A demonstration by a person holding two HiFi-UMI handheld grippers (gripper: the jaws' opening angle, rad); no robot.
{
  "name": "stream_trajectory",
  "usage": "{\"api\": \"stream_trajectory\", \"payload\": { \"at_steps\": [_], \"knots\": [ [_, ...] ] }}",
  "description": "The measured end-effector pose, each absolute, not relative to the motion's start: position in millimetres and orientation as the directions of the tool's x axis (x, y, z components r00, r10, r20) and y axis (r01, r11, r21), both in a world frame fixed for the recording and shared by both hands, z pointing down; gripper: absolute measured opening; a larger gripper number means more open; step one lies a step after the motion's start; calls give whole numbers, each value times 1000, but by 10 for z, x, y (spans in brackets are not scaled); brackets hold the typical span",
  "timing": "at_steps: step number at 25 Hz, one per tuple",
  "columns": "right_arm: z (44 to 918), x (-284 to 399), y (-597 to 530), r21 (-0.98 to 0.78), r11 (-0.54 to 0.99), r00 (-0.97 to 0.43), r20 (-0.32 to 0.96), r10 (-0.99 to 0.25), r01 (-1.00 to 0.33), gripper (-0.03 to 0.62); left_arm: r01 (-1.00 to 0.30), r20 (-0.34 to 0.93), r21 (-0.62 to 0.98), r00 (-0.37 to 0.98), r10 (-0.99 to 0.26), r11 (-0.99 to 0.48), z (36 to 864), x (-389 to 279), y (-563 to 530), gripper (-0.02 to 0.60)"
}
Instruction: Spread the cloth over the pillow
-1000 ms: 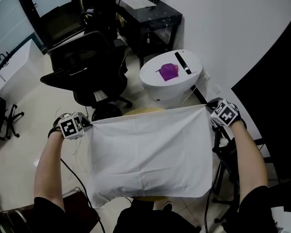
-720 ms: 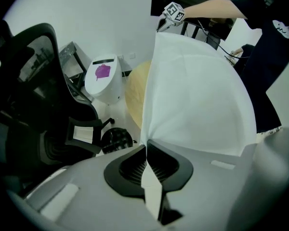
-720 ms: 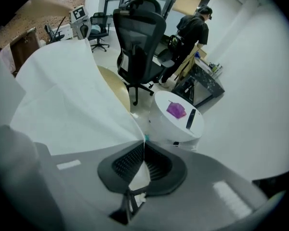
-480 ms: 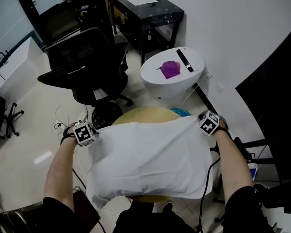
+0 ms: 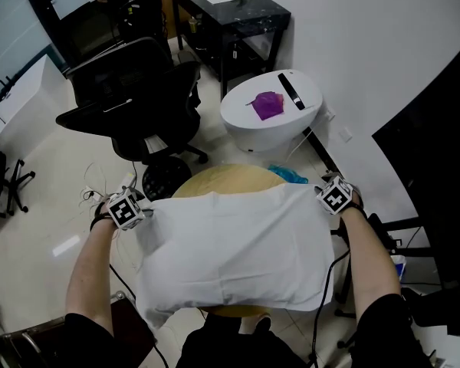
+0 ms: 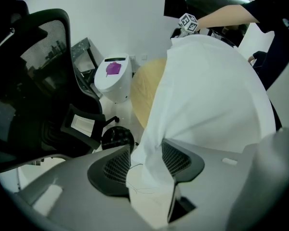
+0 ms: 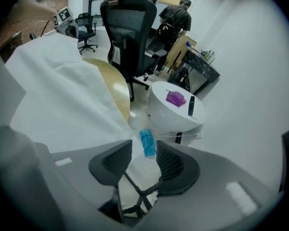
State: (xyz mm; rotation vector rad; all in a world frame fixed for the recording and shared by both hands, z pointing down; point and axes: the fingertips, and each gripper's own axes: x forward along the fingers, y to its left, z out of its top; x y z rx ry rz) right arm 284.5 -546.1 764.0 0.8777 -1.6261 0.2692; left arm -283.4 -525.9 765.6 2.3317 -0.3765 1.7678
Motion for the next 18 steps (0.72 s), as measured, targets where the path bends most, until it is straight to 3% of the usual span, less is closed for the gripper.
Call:
{"api": "stream_trajectory", "payload": {
  "at_steps": [10, 18],
  "knots": [
    [6560, 2908, -4971, 176, 596, -246, 793, -558, -783, 169, -394, 934, -106, 277, -228, -913, 7054, -3253, -5026, 204],
    [6439, 2810, -3786, 3, 629, -406, 762, -504, -777, 176, -467, 896, -55, 367, -249, -883, 6677, -3299, -3842, 204]
  ]
}}
